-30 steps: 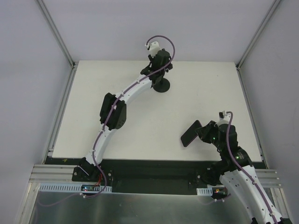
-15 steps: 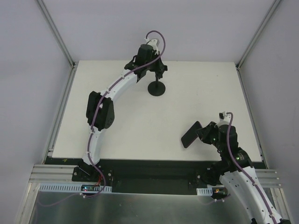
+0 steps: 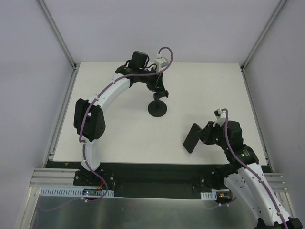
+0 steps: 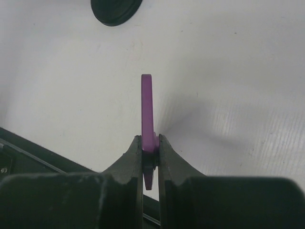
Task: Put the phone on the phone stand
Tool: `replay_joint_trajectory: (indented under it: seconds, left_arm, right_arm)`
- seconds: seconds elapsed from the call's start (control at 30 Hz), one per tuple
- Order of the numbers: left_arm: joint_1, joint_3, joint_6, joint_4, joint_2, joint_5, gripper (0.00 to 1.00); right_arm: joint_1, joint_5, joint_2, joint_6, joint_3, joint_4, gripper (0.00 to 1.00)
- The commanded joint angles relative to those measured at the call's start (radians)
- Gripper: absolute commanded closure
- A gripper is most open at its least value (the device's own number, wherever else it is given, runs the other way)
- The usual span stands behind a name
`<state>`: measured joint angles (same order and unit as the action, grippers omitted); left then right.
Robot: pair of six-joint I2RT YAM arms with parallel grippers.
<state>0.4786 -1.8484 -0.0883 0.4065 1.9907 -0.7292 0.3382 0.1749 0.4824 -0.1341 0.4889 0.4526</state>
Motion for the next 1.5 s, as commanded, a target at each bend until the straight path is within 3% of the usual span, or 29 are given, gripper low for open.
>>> replay_joint_trajectory:
  seconds: [0.0, 0.13, 0.2, 0.33, 0.4, 0.5, 0.6, 0.7, 0.73, 0.8, 0.87, 0.97, 1.1, 1.3, 1.4, 1.47]
  left_arm:
    - [0.005, 0.032, -0.192, 0.083, -0.096, -0.252, 1.00]
    - [0.005, 0.017, -0.248, 0.141, -0.105, -0.280, 0.99]
    - [0.005, 0.008, -0.249, 0.147, -0.118, -0.253, 0.77]
    - [0.005, -0.026, -0.197, 0.147, -0.136, -0.187, 0.42]
    - [0.005, -0.031, -0.160, 0.144, -0.154, -0.187, 0.15]
    - [0.006, 0.000, -0.087, 0.123, -0.196, -0.126, 0.16]
    - [0.006, 0.110, 0.083, 0.005, -0.269, -0.053, 0.29]
    - [0.006, 0.326, 0.257, -0.206, -0.397, -0.087, 0.33]
    - [0.005, 0.447, 0.292, -0.280, -0.474, -0.114, 0.30]
    - [0.006, 0.547, 0.384, -0.434, -0.544, -0.113, 0.18]
    - [0.008, 0.642, 0.438, -0.500, -0.621, -0.139, 0.12]
    - [0.028, 0.699, 0.447, -0.502, -0.678, -0.187, 0.12]
    - [0.069, 0.750, 0.452, -0.502, -0.698, -0.234, 0.21]
    - [0.182, 0.743, 0.400, -0.462, -0.644, -0.300, 0.21]
    - [0.203, 0.732, 0.372, -0.437, -0.636, -0.293, 0.32]
    - [0.203, 0.732, 0.371, -0.436, -0.636, -0.279, 0.33]
  right_arm:
    - [-0.001, 0.152, 0.024, 0.108, 0.103, -0.095, 0.99]
    - [0.001, 0.225, 0.073, 0.105, 0.137, -0.110, 0.99]
    - [0.002, 0.245, 0.096, 0.097, 0.143, -0.124, 0.99]
    - [0.018, 0.253, 0.122, 0.071, 0.145, -0.146, 0.99]
    - [0.022, 0.253, 0.131, 0.062, 0.143, -0.157, 0.99]
    - [0.030, 0.261, 0.142, 0.048, 0.142, -0.172, 0.99]
    - [0.036, 0.302, 0.163, 0.027, 0.142, -0.210, 0.99]
    - [0.048, 0.362, 0.200, 0.016, 0.149, -0.252, 0.99]
    - [0.062, 0.371, 0.209, 0.019, 0.157, -0.255, 0.99]
    - [0.088, 0.377, 0.231, 0.028, 0.175, -0.256, 0.99]
    - [0.100, 0.377, 0.245, 0.036, 0.191, -0.259, 0.99]
    - [0.130, 0.399, 0.262, 0.033, 0.208, -0.281, 0.99]
    - [0.182, 0.443, 0.300, 0.021, 0.240, -0.331, 0.99]
    - [0.271, 0.466, 0.341, 0.044, 0.281, -0.351, 0.99]
    - [0.309, 0.475, 0.337, 0.053, 0.289, -0.356, 0.99]
    - [0.320, 0.483, 0.328, 0.053, 0.289, -0.356, 0.99]
